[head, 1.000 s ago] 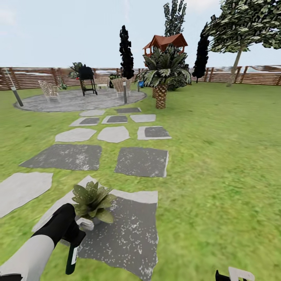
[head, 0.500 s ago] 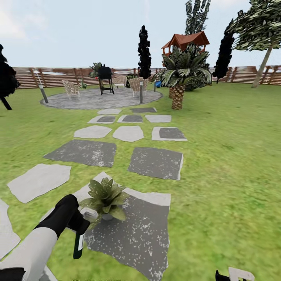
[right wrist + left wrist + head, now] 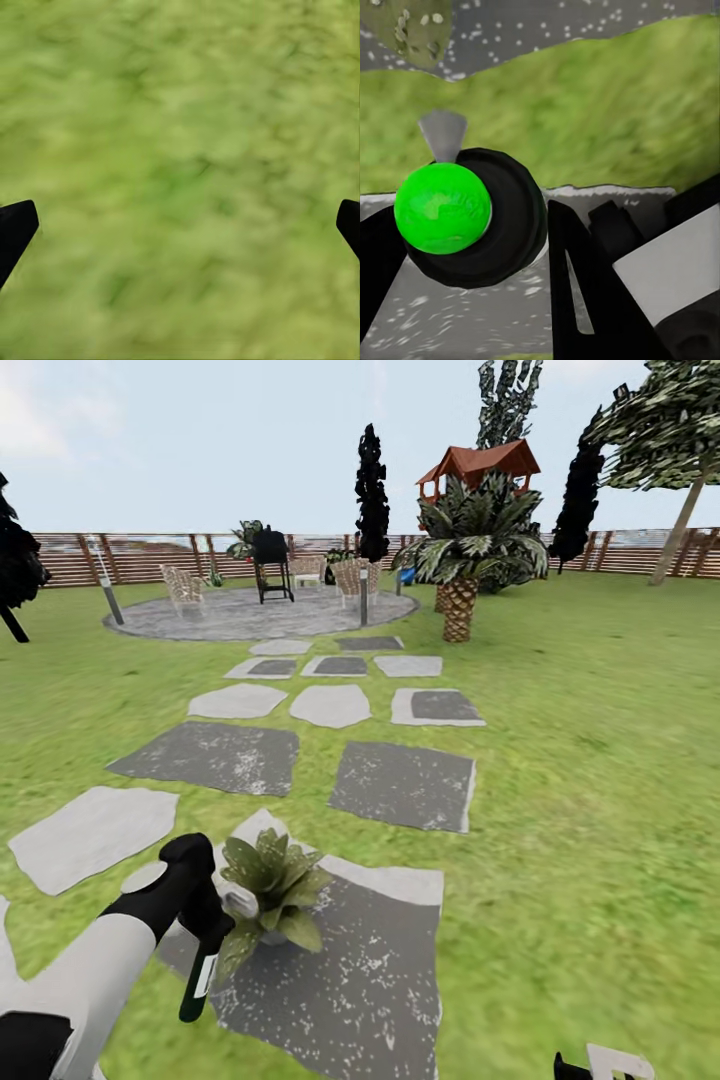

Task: Pick up the pesticide atomizer in the garden and spray insectifuge to fully cover both potted plants in the garden.

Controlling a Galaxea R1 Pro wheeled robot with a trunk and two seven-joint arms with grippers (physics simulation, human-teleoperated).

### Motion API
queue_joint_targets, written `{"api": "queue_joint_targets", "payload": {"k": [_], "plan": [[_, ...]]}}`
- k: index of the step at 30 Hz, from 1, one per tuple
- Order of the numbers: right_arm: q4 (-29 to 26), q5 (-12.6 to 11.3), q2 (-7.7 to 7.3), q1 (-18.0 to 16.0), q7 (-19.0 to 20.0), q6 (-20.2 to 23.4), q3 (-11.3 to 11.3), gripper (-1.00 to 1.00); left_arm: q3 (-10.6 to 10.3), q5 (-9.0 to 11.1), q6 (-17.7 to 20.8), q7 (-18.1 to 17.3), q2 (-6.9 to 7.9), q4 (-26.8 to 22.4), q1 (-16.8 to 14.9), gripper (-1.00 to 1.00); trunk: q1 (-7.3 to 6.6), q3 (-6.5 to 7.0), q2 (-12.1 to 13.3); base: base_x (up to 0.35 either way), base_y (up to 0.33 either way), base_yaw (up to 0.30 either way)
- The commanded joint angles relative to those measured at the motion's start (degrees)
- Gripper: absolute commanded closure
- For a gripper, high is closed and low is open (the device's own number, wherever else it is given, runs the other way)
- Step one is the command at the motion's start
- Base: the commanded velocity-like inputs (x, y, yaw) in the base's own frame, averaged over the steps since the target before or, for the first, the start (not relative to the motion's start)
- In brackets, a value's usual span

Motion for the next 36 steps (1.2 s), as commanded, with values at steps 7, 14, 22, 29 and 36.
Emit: {"api": "queue_joint_targets", "payload": {"k": [7, 14, 22, 29, 36], "plan": [[0.1, 0.5, 0.05, -0.1, -0.3, -0.3, -0.5, -1.00, -0.4, -0.4, 0.4, -1.0, -0.10, 0.3, 0.0, 1.00, 0.02, -0.05, 0.0, 0.329, 0.153, 0.077], [0.1, 0.5, 0.08, -0.1, -0.3, -0.3, -0.5, -1.00, -1.8, -11.4, -0.4, -9.2, -0.27, -0.2, -1.3, 1.00, 0.02, -0.05, 0.0, 0.125, 0.037, 0.269], [0.1, 0.5, 0.02, -0.1, -0.3, -0.3, -0.5, -1.00, -1.9, -15.2, -0.6, -9.2, -1.00, -0.3, -2.6, 1.00, 0.02, -0.05, 0.0, 0.130, 0.000, 0.089], [0.1, 0.6, 0.08, -0.1, -0.3, -0.3, -0.4, -1.00, -1.9, -15.2, -0.6, -9.2, -1.01, -0.3, -2.7, 1.00, 0.02, -0.05, 0.0, 0.207, -0.172, 0.014], [0.1, 0.6, 0.15, -0.1, -0.3, -0.3, -0.4, -1.00, -1.9, -15.1, -0.6, -9.2, -0.96, -0.2, -2.6, 1.00, 0.02, -0.05, 0.0, 0.006, -0.322, 0.248]]}}
